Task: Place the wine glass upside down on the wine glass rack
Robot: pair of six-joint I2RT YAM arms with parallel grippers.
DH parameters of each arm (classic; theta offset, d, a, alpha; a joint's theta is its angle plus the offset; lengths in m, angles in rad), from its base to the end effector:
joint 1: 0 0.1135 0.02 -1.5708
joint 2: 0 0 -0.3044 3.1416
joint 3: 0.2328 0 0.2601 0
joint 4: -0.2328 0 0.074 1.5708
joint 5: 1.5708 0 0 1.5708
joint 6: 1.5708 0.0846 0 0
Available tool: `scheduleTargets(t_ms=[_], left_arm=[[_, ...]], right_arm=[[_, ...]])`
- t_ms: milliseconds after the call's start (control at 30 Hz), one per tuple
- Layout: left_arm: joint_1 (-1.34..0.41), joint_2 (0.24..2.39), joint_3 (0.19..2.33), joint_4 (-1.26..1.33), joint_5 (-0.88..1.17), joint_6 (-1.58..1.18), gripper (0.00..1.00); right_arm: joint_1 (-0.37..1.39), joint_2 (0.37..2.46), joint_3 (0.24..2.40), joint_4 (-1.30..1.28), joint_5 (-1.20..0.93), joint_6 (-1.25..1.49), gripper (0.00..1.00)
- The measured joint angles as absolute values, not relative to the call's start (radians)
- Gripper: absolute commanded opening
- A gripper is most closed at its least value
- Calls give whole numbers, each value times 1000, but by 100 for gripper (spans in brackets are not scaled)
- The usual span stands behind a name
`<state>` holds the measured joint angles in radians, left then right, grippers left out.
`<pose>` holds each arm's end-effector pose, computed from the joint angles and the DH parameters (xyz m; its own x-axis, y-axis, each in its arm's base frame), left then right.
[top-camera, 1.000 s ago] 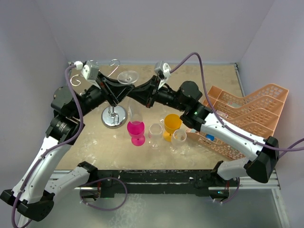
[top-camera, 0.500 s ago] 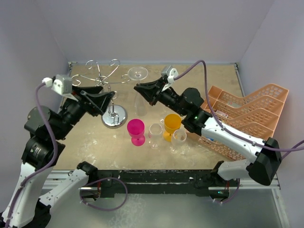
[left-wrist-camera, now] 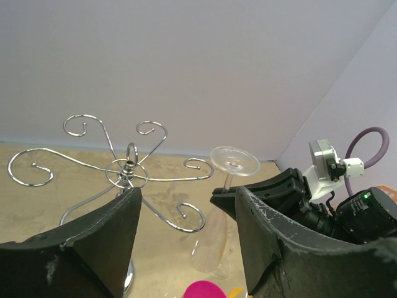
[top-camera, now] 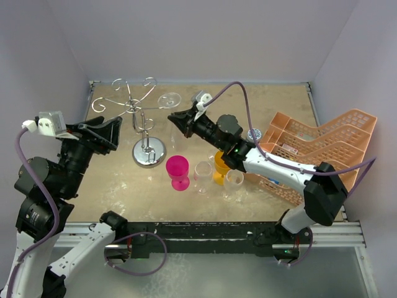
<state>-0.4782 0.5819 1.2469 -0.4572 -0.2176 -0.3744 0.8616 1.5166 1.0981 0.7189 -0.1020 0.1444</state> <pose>0.0804 -0.0211 0.5165 0.0747 -0.4409 -0.8944 0.3106 0.8626 -0.3993 0.2606 0.3169 0.4162 0.0729 0.3048 -0.9496 -0.8375 0.5357 0.1076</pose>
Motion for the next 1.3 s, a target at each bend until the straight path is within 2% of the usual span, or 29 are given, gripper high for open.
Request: scheduleTargets(t_ms=[367,667,1300], left_arm=[[-478,586,1247,-470,-250,-376,59],[-478,615,1248,-473,-250,-382,59],[-478,636,1274,-488,-237,-383,59]], right_arm=[[862,1528,1093,801,107,173,0],[854,1665,1177,733,174,211,0],[799,1808,1290,758,-132,286,0]])
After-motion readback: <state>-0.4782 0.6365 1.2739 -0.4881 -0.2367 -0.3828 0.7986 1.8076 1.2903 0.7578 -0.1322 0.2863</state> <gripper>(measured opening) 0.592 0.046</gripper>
